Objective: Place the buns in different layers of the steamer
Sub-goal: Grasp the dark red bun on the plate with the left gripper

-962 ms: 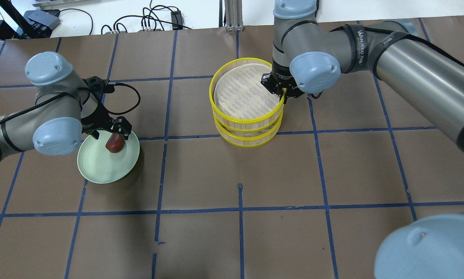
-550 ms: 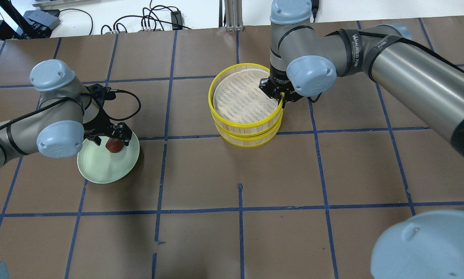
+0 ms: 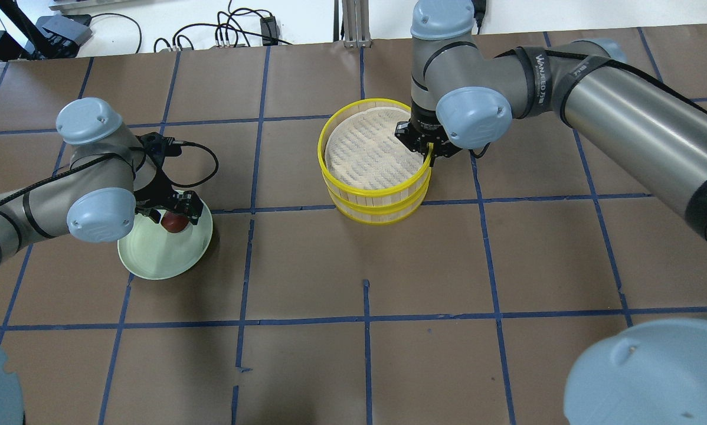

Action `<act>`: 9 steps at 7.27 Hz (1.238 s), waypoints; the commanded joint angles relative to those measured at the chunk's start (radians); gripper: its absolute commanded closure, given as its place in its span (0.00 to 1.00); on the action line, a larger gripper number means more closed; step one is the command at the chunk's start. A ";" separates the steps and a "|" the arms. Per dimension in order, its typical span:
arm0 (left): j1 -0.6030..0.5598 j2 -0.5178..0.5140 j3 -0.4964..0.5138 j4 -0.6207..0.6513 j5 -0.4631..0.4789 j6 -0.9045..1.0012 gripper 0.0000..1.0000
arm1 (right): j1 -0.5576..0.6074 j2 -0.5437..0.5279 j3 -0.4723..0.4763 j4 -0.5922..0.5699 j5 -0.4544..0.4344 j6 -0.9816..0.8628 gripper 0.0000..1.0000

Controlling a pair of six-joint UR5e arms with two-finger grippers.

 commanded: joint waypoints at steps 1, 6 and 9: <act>0.000 0.005 0.011 0.019 0.012 0.004 0.89 | 0.000 0.000 0.004 -0.001 -0.001 0.001 0.89; -0.084 0.198 0.079 -0.132 -0.019 -0.153 0.91 | -0.011 -0.014 -0.011 0.003 -0.002 -0.005 0.01; -0.386 0.163 0.249 -0.179 -0.097 -0.628 0.88 | -0.170 -0.179 -0.059 0.090 0.048 -0.211 0.00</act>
